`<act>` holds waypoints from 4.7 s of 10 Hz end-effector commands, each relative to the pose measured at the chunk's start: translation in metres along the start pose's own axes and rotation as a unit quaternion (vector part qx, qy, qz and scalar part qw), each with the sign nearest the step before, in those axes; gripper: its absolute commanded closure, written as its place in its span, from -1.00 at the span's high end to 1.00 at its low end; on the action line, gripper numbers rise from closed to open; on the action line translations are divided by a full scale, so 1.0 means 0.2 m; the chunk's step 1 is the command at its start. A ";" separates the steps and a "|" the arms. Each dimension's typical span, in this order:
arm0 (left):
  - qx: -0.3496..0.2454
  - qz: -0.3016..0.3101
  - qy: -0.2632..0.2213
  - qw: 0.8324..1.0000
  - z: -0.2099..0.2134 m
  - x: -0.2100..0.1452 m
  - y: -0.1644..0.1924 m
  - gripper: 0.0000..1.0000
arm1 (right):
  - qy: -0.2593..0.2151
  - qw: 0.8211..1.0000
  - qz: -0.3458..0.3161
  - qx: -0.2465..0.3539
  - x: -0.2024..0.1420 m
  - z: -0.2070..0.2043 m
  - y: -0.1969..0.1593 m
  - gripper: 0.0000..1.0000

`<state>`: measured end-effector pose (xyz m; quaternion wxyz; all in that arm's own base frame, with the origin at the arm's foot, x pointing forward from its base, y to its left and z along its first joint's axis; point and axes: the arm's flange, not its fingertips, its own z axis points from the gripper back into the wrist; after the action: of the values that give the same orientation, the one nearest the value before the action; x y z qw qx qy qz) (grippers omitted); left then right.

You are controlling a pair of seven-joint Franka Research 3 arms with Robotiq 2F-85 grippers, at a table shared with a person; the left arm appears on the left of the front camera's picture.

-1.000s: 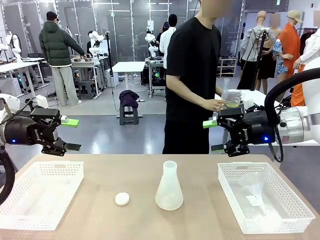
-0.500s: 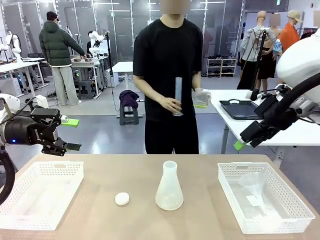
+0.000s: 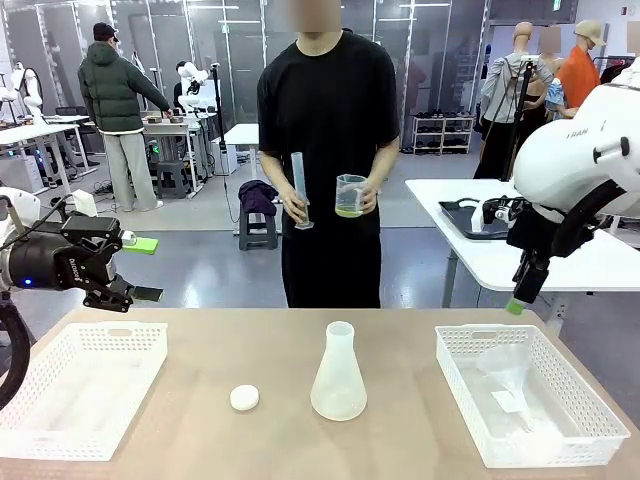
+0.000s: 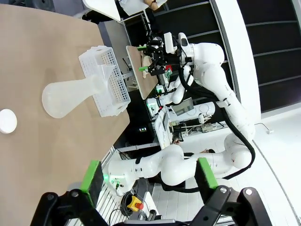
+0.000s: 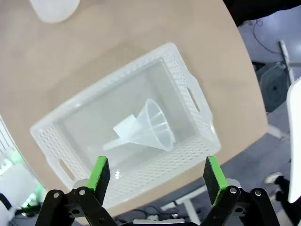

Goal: Prepare the solutions needed for the experiment.
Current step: Pick up the Plastic Funnel and insert it into the Big flask.

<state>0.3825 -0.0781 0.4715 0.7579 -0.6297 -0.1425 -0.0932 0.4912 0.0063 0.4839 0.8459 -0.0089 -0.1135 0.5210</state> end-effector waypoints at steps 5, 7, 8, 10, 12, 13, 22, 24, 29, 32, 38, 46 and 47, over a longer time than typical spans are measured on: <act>-0.013 0.005 -0.004 1.000 -0.01 0.00 -0.01 1.00 | 0.000 1.000 0.000 0.000 0.00 0.00 0.00 1.00; -0.013 0.005 -0.004 1.000 -0.01 0.00 -0.01 1.00 | -0.002 0.994 0.108 0.001 0.01 -0.01 -0.02 1.00; -0.013 0.005 -0.004 1.000 -0.01 0.00 -0.01 1.00 | 0.000 0.986 0.168 0.017 0.00 -0.03 -0.05 1.00; -0.013 0.005 -0.004 1.000 -0.01 0.00 -0.01 1.00 | 0.041 0.977 0.203 0.045 -0.01 -0.10 -0.09 1.00; -0.013 0.005 -0.004 1.000 -0.01 0.00 -0.01 1.00 | 0.044 0.977 0.200 0.064 -0.03 -0.20 -0.13 1.00; -0.013 0.005 -0.004 1.000 -0.01 0.00 -0.01 1.00 | 0.045 0.977 0.194 0.078 -0.03 -0.24 -0.15 1.00; -0.013 0.005 -0.004 1.000 -0.01 0.00 -0.01 1.00 | 0.021 0.964 0.190 0.185 -0.07 -0.65 -0.23 1.00; -0.013 0.005 -0.004 1.000 -0.01 0.00 -0.01 1.00 | 0.024 0.960 0.195 0.200 -0.08 -0.70 -0.24 0.75; -0.013 0.005 -0.004 1.000 -0.01 0.00 -0.01 1.00 | 0.033 0.960 0.185 0.209 -0.09 -0.73 -0.25 -0.19; -0.013 0.005 -0.004 1.000 -0.01 0.00 -0.01 1.00 | 0.038 0.959 0.187 0.212 -0.08 -0.74 -0.25 -0.83; -0.013 0.005 -0.004 1.000 -0.01 0.00 -0.01 1.00 | 0.040 0.967 0.172 0.184 -0.05 -0.69 -0.21 -0.96; -0.013 0.005 -0.004 1.000 -0.01 0.00 -0.01 1.00 | 0.088 0.988 0.091 -0.091 0.05 0.15 0.11 -0.96; -0.013 0.005 -0.004 1.000 -0.01 0.00 -0.01 1.00 | 0.080 0.984 0.093 -0.129 0.06 0.25 0.14 -0.96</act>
<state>0.3824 -0.0773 0.4712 0.7577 -0.6302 -0.1419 -0.0928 0.4742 0.0175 0.5339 0.7848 -0.1294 -0.0975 0.5982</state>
